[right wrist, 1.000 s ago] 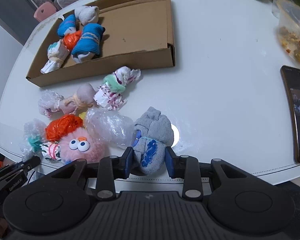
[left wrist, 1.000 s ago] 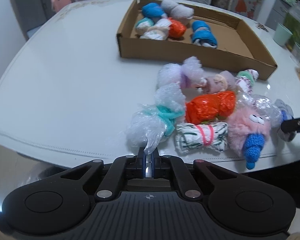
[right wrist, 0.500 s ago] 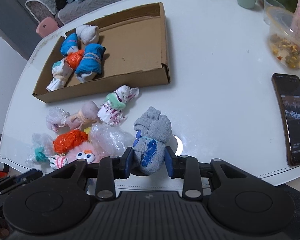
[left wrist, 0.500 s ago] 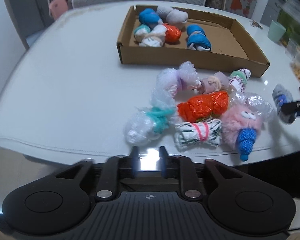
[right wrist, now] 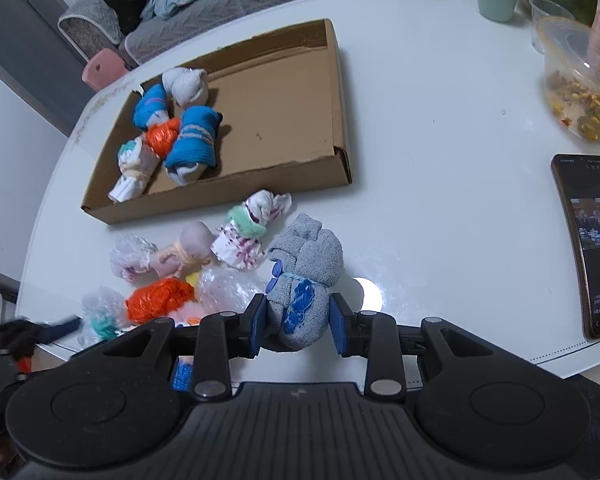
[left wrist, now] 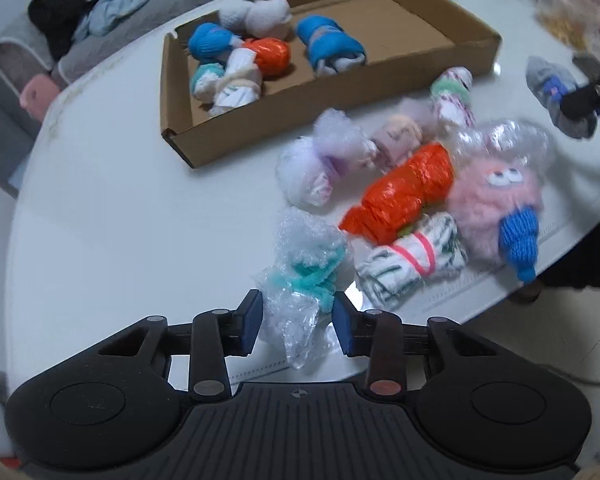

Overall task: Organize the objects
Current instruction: 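Carry both held items into the box and lower them inside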

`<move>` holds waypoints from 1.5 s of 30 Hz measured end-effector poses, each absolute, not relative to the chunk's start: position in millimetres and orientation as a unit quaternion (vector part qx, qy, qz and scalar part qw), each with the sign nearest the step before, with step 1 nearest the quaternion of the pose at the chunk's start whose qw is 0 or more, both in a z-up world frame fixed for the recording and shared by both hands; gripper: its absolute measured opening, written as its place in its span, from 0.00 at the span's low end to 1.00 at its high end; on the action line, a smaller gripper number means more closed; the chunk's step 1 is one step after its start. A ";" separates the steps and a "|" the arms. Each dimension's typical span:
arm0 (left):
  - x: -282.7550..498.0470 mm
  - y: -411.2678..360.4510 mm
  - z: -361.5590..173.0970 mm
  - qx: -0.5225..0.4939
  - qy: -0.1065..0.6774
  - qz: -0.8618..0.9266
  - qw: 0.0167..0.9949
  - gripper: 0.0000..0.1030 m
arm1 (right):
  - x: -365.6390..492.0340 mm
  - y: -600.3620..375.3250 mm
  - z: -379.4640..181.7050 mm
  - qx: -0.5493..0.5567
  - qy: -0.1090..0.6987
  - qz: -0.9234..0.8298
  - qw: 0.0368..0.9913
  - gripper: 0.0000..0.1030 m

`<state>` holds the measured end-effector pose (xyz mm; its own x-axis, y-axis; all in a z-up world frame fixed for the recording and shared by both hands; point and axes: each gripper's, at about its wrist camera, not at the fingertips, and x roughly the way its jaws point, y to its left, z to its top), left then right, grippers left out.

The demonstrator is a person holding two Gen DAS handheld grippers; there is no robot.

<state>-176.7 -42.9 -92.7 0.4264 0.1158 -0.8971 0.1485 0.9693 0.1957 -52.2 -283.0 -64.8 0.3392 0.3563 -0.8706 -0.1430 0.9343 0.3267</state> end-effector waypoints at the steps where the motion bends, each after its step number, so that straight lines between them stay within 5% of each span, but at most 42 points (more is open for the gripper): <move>1: -175.8 -42.5 -92.1 0.120 0.534 -0.011 0.837 0.41 | -51.6 -283.5 -63.7 0.098 0.552 0.154 0.813 0.29; 11: -165.4 -27.4 -31.5 0.048 0.495 -0.004 0.867 0.37 | -43.5 -287.0 -36.6 0.104 0.512 0.183 0.833 0.29; 20: -43.7 -44.1 28.1 -0.018 0.418 -0.054 0.907 0.37 | 31.4 -275.0 25.3 0.090 0.430 0.222 0.870 0.29; 31: 79.8 -75.2 -29.4 -0.034 0.445 -0.075 0.892 0.37 | 124.0 -242.8 -9.9 0.085 0.433 0.258 0.860 0.29; 45: 101.3 -58.2 -73.9 -0.014 0.480 -0.019 0.877 0.38 | 151.8 -217.2 -48.2 0.045 0.485 0.249 0.837 0.29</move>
<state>101.3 -58.2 -73.9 0.5391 -0.0472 -0.8409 0.0195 0.9989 -0.0436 151.8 -217.2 -48.2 0.4064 0.4605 -0.7892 -0.3728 0.8721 0.3170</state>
